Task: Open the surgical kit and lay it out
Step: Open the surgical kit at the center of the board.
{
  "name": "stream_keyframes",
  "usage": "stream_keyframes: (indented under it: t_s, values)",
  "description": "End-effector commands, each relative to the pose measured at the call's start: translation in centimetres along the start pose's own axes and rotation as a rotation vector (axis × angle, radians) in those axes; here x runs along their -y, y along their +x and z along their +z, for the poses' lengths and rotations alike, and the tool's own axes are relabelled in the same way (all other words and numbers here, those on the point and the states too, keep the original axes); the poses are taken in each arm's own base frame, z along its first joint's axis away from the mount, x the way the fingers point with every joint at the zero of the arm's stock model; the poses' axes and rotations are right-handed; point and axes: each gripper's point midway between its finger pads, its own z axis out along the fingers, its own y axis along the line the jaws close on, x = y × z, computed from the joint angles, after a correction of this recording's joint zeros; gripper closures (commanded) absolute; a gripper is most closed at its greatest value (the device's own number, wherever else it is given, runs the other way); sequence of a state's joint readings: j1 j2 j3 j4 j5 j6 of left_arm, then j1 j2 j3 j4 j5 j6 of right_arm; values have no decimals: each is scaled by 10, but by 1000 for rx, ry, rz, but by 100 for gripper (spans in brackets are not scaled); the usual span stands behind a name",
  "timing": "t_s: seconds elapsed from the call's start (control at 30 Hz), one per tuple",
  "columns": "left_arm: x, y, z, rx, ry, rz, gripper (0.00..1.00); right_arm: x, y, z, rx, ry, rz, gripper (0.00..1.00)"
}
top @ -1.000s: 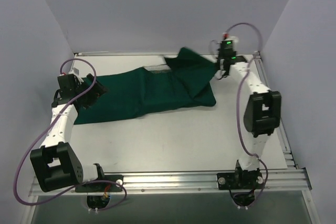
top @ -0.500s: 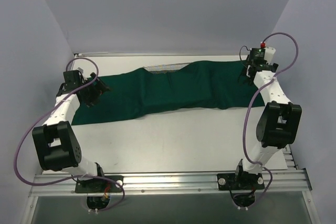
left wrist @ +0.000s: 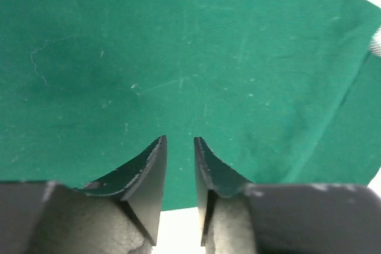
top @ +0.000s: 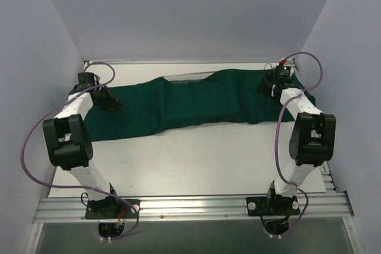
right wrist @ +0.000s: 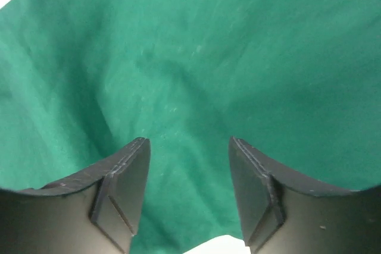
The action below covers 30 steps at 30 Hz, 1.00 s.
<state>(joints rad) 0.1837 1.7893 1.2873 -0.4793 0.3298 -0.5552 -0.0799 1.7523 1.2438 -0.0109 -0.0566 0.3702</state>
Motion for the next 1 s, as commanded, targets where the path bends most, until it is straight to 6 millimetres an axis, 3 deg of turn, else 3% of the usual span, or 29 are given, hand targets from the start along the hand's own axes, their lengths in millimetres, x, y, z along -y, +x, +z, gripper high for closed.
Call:
stream_keyframes:
  t_s: [0.0, 0.1, 0.13, 0.3, 0.43, 0.47, 0.53, 0.57, 0.63, 0.7, 0.73, 0.9, 0.97]
  values:
    - [8, 2, 3, -31, 2, 30, 68, -29, 11, 10, -15, -92, 46, 46]
    - [-12, 3, 13, -64, -112, 31, 73, -12, 28, 22, -58, -23, 64, 62]
    - [-22, 7, 22, -94, -155, 23, 74, -13, 30, 22, -59, -22, 68, 64]
    - [-38, 13, 43, -144, -212, 23, 75, -2, 46, 20, -41, 4, 87, 68]
    - [-64, 23, 64, -216, -335, 21, 73, 10, 69, 29, -109, 44, 112, 64]
    - [-63, 11, 67, -192, -355, 30, 73, 11, 75, 31, -132, 60, 98, 63]
    - [-74, 17, 75, -247, -409, 14, 70, 11, 87, 39, -188, 86, 80, 62]
    - [-67, 3, 79, -226, -399, 21, 70, 11, 94, 40, -217, 93, 78, 60]
    - [-77, 8, 89, -290, -438, 20, 70, 10, 108, 40, -279, 94, 77, 58]
    - [-65, -10, 93, -280, -421, 39, 70, 8, 120, 40, -319, 99, 76, 57]
    - [-72, -7, 103, -311, -434, 41, 69, 8, 126, 38, -347, 100, 78, 54]
    - [-69, -31, 113, -321, -394, -16, 69, 14, 133, 43, -414, 138, 78, 52]
    - [-69, -32, 112, -323, -384, -43, 70, 16, 123, 46, -407, 160, 94, 51]
